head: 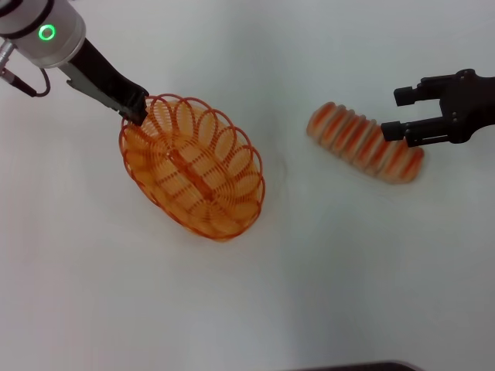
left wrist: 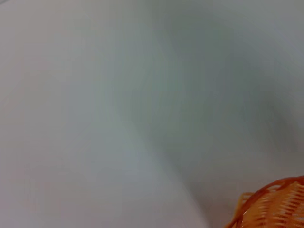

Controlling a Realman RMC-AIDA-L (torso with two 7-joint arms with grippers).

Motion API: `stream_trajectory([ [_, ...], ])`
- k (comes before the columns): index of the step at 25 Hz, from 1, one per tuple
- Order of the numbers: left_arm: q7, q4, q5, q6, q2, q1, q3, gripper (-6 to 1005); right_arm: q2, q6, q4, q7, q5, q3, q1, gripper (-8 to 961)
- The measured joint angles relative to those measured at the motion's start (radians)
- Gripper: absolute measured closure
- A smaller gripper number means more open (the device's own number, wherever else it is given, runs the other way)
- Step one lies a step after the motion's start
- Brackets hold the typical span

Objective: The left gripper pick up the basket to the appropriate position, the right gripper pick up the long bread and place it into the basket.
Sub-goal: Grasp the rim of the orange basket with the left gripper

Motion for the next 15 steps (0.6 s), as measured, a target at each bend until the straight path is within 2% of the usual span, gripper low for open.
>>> stream_trajectory([
  [10,-0.015,-0.015,-0.007,0.067,0.012,-0.006,-0.146,917,-0.005,0.004,0.000,0.013,0.008,0.016,0.003,176],
  [15,-0.039,-0.023,-0.007,0.077,0.009,0.003,-0.189,917,-0.006,0.010,0.000,0.023,0.009,0.033,0.003,176],
])
